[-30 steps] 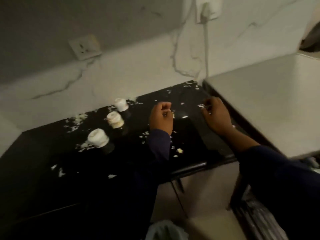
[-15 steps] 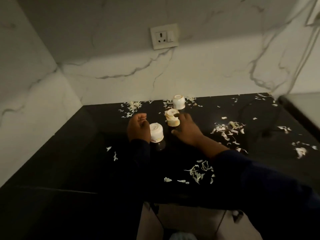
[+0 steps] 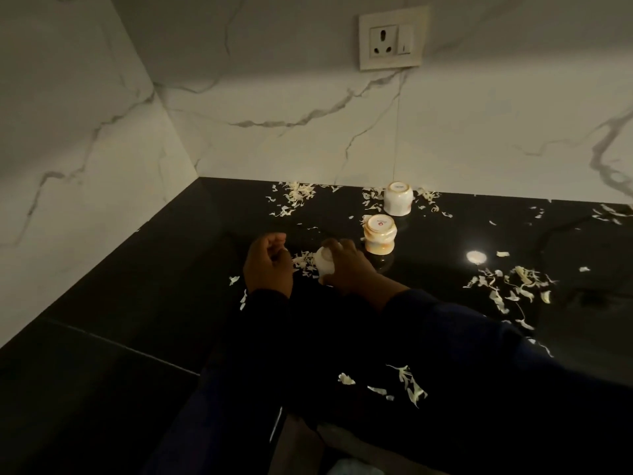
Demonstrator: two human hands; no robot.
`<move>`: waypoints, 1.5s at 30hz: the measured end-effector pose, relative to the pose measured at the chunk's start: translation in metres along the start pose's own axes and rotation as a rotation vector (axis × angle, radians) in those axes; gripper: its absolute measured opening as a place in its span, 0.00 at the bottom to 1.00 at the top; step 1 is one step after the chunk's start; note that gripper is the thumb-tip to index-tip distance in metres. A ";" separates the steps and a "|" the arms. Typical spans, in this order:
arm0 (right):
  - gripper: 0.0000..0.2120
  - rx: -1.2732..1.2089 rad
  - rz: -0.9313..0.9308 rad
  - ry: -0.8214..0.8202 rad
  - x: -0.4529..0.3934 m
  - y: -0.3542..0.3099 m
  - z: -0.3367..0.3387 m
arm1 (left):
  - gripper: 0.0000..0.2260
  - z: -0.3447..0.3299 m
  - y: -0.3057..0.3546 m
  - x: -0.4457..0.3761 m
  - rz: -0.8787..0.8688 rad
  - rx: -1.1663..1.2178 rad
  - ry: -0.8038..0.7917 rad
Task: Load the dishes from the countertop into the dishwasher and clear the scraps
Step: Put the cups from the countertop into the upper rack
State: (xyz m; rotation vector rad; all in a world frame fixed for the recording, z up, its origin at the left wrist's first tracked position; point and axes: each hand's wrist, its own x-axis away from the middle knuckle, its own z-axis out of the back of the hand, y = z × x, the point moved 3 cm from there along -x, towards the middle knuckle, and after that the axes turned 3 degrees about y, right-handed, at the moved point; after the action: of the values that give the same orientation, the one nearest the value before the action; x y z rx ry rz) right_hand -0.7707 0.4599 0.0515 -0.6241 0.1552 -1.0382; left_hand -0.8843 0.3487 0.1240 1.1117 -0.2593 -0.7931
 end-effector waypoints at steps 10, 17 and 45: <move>0.41 -0.121 -0.059 0.256 0.068 0.018 0.034 | 0.11 -0.022 0.023 0.036 -0.057 0.018 -0.121; 0.40 -0.139 -0.196 0.545 0.175 0.063 0.071 | 0.10 -0.062 0.063 0.113 -0.237 0.144 -0.293; 0.39 -0.191 -1.138 0.982 0.796 0.379 0.063 | 0.10 -0.235 0.189 0.728 -0.640 0.258 -1.264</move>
State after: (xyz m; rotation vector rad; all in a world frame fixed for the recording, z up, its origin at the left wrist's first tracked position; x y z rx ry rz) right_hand -0.0493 -0.0500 0.0268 -0.2790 0.8257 -2.4095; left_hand -0.1574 0.0547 0.0459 0.7782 -1.1127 -2.0347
